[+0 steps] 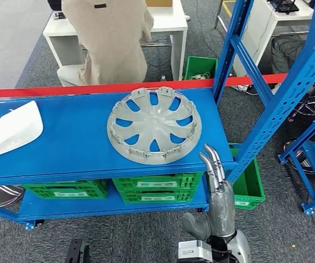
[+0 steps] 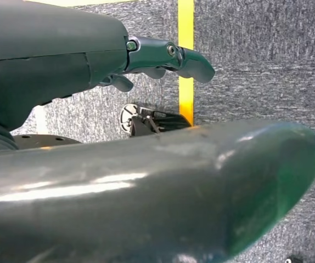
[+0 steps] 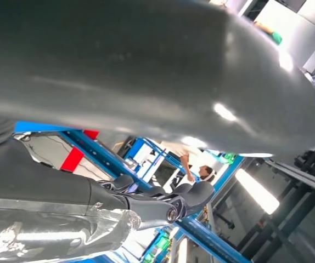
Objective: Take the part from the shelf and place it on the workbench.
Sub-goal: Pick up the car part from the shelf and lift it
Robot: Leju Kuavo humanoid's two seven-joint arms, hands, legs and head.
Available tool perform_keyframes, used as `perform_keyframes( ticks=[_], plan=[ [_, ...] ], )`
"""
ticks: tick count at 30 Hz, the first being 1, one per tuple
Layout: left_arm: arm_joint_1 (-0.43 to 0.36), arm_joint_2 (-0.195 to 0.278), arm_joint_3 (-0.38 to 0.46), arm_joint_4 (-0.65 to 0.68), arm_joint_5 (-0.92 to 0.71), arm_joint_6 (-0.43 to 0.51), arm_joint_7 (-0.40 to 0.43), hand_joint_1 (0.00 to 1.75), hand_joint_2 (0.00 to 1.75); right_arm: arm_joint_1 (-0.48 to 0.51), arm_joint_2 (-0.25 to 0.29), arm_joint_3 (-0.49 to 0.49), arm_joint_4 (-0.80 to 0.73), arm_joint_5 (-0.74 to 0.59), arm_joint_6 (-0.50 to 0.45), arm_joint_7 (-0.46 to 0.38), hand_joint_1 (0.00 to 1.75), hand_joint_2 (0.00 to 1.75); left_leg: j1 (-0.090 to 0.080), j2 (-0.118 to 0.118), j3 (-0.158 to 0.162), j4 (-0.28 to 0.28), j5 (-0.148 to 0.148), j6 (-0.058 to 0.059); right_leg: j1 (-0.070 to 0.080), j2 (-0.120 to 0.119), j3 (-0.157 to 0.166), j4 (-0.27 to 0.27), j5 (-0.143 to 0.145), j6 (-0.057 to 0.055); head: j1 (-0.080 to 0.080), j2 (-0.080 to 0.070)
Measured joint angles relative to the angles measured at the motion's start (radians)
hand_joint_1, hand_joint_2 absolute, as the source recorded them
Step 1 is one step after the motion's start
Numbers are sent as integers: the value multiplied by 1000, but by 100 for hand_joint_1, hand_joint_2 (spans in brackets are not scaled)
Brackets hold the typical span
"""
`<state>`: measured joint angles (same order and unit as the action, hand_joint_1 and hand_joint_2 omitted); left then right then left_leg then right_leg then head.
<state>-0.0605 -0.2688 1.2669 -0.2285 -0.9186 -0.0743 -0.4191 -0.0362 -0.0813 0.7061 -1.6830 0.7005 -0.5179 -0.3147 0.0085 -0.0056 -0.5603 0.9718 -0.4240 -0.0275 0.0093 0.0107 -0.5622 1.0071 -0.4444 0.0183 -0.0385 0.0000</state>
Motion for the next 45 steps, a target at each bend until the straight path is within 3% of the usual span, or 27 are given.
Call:
perform_keyframes(
  ticks=[6,15,22,35,45],
  plan=[
    [-1,-4,-4,0,-10,-7,-2,0,0,-83,-12,-2,20,21,61,9,0,0,-1,0,0,0,0,0,-1,0,-1,0,1,0,0,0],
    [-6,-18,-25,6,-29,-9,13,0,0,-332,-39,-18,140,143,180,112,0,0,-1,0,-2,0,3,0,-1,0,-2,0,4,0,0,0],
    [-8,-19,-28,6,-30,-10,21,0,0,-473,-35,-1,261,172,229,143,0,0,-1,0,-4,0,4,0,0,0,-4,0,5,0,0,0],
    [-8,-19,-30,6,-30,-11,27,0,0,-545,-21,29,350,176,249,157,0,0,-1,0,-7,0,4,0,0,-1,-6,0,5,0,0,0],
    [-6,-16,-50,6,-56,-26,53,0,0,-674,57,82,529,166,406,193,0,0,0,0,-8,0,6,1,0,-1,-7,0,6,0,0,0]
  ],
)
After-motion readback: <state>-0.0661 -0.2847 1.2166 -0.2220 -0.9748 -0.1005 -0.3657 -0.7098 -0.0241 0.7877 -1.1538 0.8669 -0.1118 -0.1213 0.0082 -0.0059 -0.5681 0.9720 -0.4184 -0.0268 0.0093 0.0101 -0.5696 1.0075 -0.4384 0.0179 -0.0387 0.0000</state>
